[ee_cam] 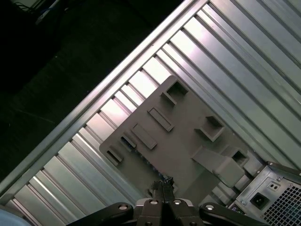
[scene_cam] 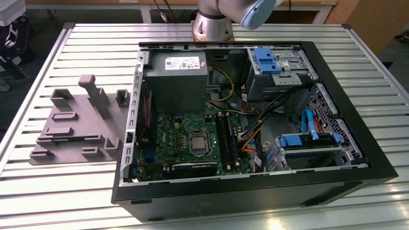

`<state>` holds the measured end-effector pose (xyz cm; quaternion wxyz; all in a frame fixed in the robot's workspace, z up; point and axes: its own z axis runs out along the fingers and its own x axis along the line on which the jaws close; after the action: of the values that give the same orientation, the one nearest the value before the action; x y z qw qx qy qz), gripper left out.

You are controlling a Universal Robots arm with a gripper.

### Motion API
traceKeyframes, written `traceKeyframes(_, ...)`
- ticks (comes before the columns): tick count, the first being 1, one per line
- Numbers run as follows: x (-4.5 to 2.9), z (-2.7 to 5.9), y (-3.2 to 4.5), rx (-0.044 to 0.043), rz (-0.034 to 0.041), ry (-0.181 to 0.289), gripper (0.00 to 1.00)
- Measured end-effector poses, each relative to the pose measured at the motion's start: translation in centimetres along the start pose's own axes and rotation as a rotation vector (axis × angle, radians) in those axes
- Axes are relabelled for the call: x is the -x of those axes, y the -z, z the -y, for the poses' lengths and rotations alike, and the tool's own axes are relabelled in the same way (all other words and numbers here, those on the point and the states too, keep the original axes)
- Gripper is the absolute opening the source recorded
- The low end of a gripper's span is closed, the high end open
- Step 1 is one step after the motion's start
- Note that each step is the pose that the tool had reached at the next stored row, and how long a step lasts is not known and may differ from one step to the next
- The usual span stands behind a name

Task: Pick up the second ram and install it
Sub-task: 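Pick up the second ram and move it above second insertion slot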

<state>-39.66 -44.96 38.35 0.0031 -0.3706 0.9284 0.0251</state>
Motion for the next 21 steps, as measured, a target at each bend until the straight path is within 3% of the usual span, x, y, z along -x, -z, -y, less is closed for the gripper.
traceKeyframes(21,0.0,0.0,0.0,0.0003,-0.0005,0.012,0.11)
